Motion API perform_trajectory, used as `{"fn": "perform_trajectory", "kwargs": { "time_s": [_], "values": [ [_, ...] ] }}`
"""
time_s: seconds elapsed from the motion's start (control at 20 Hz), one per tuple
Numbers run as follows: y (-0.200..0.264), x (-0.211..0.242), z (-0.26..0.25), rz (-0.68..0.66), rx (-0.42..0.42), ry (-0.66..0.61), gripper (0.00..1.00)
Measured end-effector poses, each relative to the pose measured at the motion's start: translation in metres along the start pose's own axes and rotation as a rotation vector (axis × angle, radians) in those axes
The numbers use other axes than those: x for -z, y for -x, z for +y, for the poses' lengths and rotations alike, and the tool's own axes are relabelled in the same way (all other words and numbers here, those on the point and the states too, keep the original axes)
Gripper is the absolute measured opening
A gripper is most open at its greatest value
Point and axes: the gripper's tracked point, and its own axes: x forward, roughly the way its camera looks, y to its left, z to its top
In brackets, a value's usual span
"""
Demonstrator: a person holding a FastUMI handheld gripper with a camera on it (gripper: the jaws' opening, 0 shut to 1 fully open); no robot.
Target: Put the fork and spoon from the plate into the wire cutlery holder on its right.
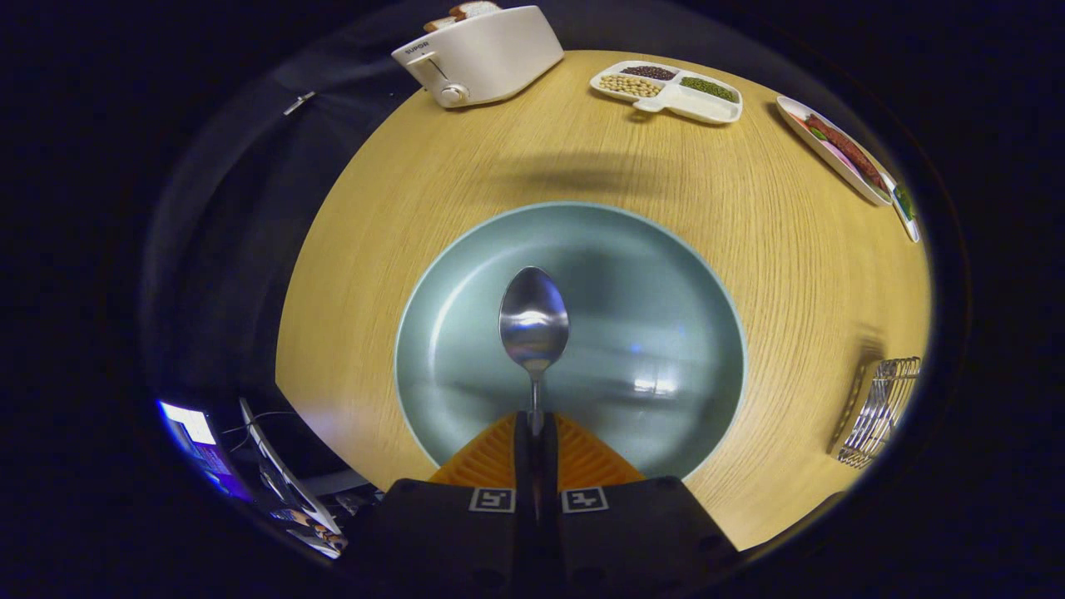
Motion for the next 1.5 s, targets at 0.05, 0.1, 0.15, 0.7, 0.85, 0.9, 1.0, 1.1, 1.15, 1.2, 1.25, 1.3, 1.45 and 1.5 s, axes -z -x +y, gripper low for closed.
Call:
{"fn": "perform_trajectory", "kwargs": {
  "time_s": [0.05, 0.1, 0.15, 0.7, 0.85, 0.9, 1.0, 1.1, 1.15, 1.2, 1.25, 1.3, 1.45, 1.5],
  "values": [
    [0.006, 0.000, 0.001, -0.002, -0.012, -0.001, 0.06],
    [0.013, 0.000, 0.001, -0.001, -0.024, -0.004, 0.05],
    [0.021, 0.002, 0.002, 0.001, -0.039, -0.006, 0.05],
    [0.154, 0.010, -0.092, 0.095, -0.011, 0.109, 0.05],
    [0.185, 0.017, -0.135, 0.131, 0.049, 0.125, 0.05],
    [0.193, 0.021, -0.147, 0.144, 0.062, 0.125, 0.05],
    [0.201, 0.028, -0.173, 0.199, 0.099, 0.120, 0.05],
    [0.211, 0.036, -0.199, 0.257, 0.143, 0.088, 0.05],
    [0.215, 0.039, -0.207, 0.281, 0.146, 0.056, 0.05],
    [0.217, 0.039, -0.212, 0.300, 0.146, 0.019, 0.05],
    [0.218, 0.041, -0.217, 0.325, 0.148, -0.008, 0.05],
    [0.219, 0.044, -0.223, 0.355, 0.152, -0.029, 0.05],
    [0.214, 0.045, -0.232, 0.425, 0.158, -0.097, 0.05],
    [0.210, 0.045, -0.232, 0.447, 0.160, -0.118, 0.05]
  ]
}}
